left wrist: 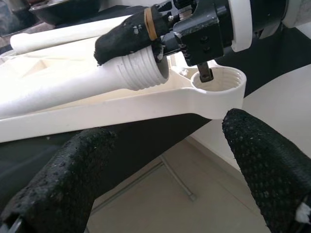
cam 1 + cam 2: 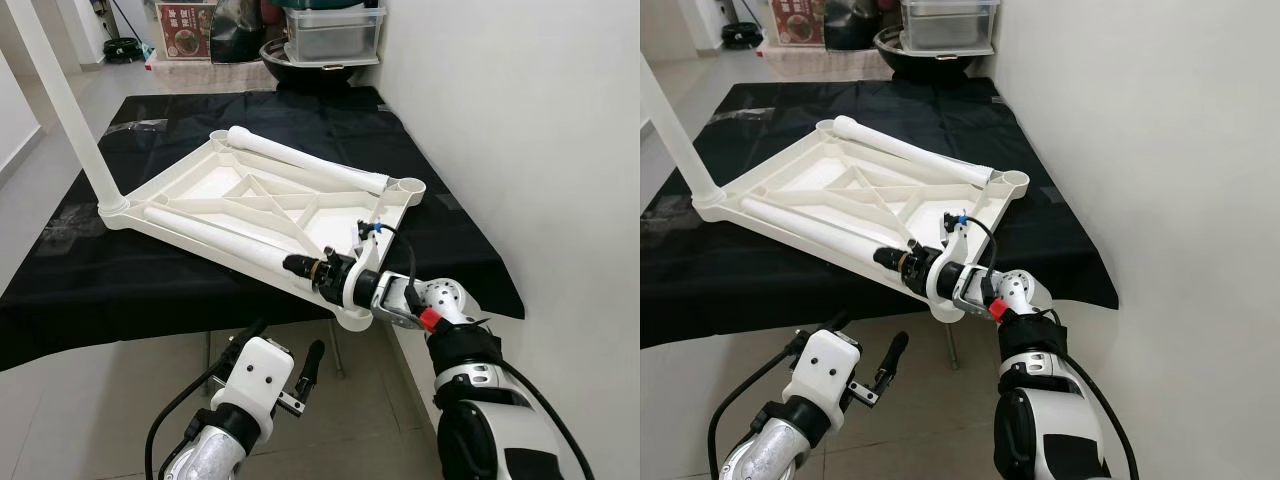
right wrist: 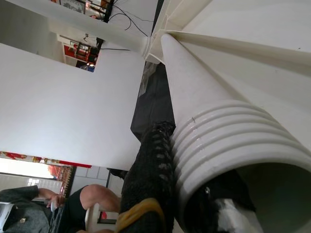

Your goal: Building children table

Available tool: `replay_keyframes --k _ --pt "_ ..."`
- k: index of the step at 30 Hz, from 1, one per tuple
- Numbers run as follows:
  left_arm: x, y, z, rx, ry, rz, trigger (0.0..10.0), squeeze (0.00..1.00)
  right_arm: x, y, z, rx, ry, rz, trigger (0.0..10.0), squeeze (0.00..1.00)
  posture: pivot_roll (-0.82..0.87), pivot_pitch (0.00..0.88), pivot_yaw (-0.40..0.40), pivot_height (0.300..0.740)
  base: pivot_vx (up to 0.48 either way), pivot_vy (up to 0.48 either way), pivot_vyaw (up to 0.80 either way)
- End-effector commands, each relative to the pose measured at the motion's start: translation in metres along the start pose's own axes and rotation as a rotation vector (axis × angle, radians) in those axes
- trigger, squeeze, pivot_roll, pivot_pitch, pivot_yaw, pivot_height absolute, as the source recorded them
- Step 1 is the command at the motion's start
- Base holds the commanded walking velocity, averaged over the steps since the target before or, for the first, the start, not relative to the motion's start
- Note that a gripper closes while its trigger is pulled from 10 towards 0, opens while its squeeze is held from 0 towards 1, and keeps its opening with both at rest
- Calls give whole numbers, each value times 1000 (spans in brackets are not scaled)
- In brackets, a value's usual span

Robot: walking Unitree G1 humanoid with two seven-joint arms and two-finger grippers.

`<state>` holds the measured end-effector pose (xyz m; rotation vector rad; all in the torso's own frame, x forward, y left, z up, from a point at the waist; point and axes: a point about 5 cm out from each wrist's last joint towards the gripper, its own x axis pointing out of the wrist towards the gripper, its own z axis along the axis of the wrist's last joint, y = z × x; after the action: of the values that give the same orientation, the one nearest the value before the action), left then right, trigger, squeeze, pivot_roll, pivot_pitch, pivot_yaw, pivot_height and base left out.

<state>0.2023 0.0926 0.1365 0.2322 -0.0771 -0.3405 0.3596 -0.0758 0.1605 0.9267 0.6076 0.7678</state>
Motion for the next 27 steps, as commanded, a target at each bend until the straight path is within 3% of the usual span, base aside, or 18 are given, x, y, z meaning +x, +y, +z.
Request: replay_keyframes --k 1,7,16,21,26,27 --pt "-1 0 -3 4 20 5 10000 0 -2 1 3 6 -15 15 0 0 111 79 -65 740 0 0 0" --pt "-1 3 -2 5 17 12 10000 0 -11 7 9 16 -45 119 0 0 115 77 -66 740 0 0 0" --pt "5 11 3 -35 -4 40 10000 0 -53 19 35 8 -169 377 0 0 112 70 -62 740 0 0 0" --pt "9 16 12 -51 -46 52 10000 0 -62 18 32 33 -177 434 0 0 111 66 -59 740 0 0 0" --pt "21 39 41 -119 -164 84 10000 0 -72 13 16 112 -176 542 0 0 117 53 -51 740 0 0 0" --pt "23 46 47 -142 -189 108 10000 678 -74 13 12 122 -172 564 0 0 116 50 -51 740 0 0 0"
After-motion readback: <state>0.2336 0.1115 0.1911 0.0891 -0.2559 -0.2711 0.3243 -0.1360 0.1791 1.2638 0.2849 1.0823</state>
